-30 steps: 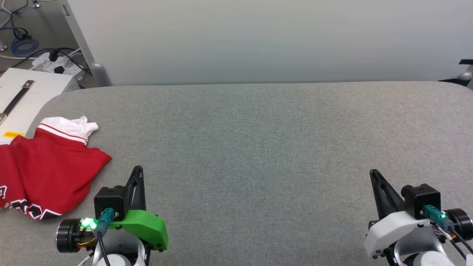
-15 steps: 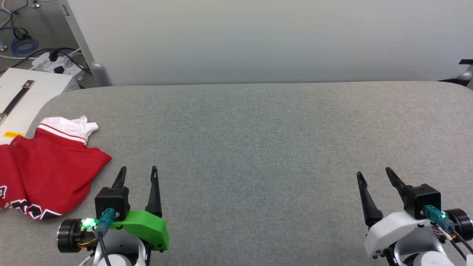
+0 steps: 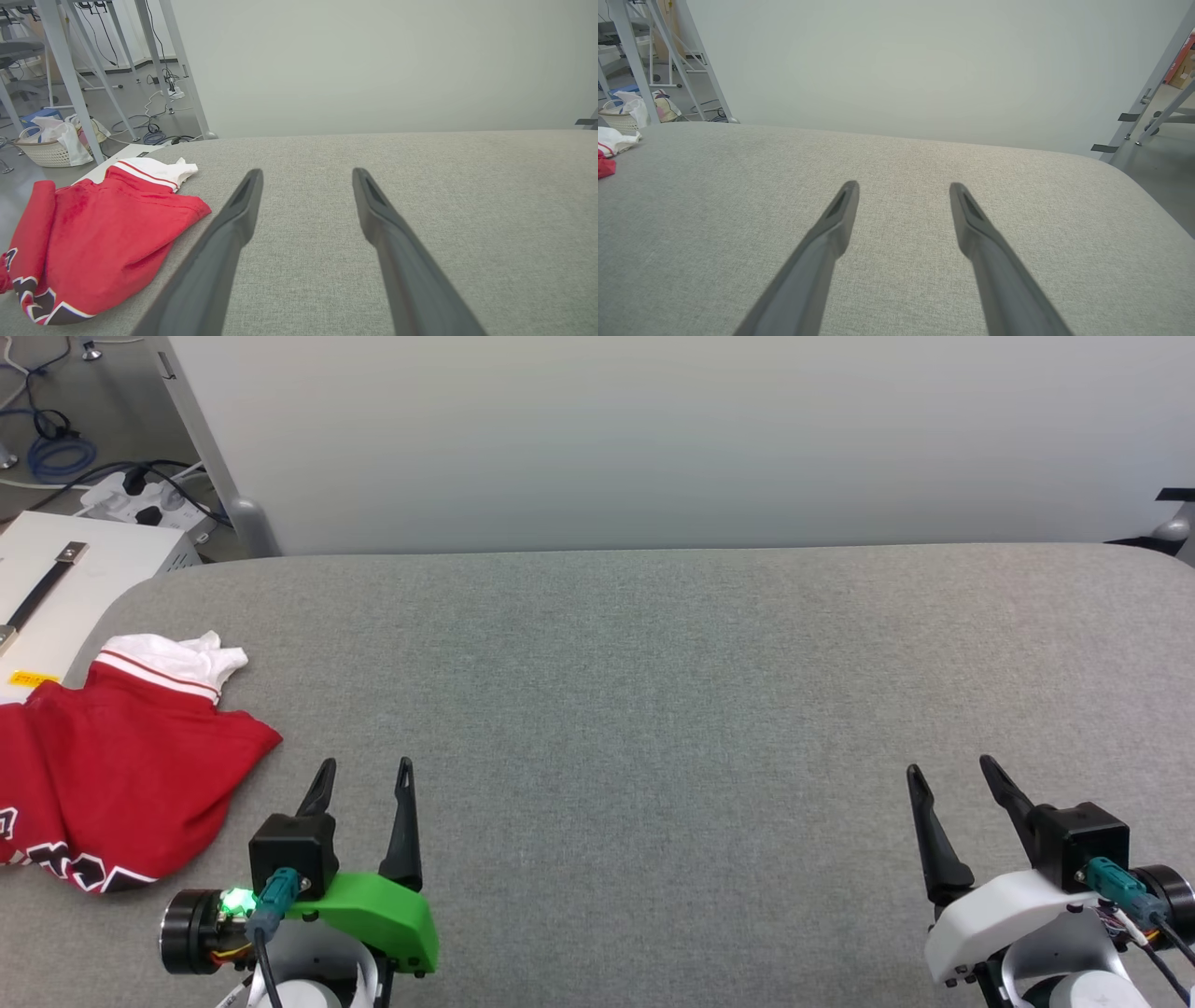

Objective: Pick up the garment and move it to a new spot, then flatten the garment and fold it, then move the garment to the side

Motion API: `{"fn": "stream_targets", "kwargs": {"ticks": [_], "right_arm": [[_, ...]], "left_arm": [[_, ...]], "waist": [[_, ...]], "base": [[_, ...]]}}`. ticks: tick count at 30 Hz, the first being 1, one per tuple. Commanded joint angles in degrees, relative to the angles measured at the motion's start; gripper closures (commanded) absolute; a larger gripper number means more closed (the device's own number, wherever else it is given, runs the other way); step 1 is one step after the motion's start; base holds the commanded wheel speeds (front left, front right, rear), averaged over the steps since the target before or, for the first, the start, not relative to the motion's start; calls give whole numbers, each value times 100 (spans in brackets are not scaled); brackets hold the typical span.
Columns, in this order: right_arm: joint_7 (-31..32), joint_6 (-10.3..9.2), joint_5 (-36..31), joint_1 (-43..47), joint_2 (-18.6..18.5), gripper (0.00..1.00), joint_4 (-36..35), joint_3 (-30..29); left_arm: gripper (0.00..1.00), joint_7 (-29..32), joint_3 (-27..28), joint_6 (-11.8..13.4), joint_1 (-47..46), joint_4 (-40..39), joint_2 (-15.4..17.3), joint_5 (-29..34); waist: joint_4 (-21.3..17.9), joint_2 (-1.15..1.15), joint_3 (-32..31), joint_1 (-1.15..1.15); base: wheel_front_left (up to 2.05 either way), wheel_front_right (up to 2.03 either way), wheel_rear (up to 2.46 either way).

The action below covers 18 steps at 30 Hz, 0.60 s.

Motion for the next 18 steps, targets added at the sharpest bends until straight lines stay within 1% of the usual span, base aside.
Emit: {"fn": "stream_targets", "kwargs": {"ticks": [1,18], "right_arm": [[-60,-1,88,-45,-4,0,-17,-26],[-134,-1,338,-42,-1,0,-212,-135]], "left_arm": [[0,-63,-12,-34,-74,26,-5,-64],[0,-265,-81,-95,-138,233,-9,-214]], "waist": [[-4,0,0,0],[-28,0,-28,0]], "base": [[0,0,0],[0,0,0]]}}
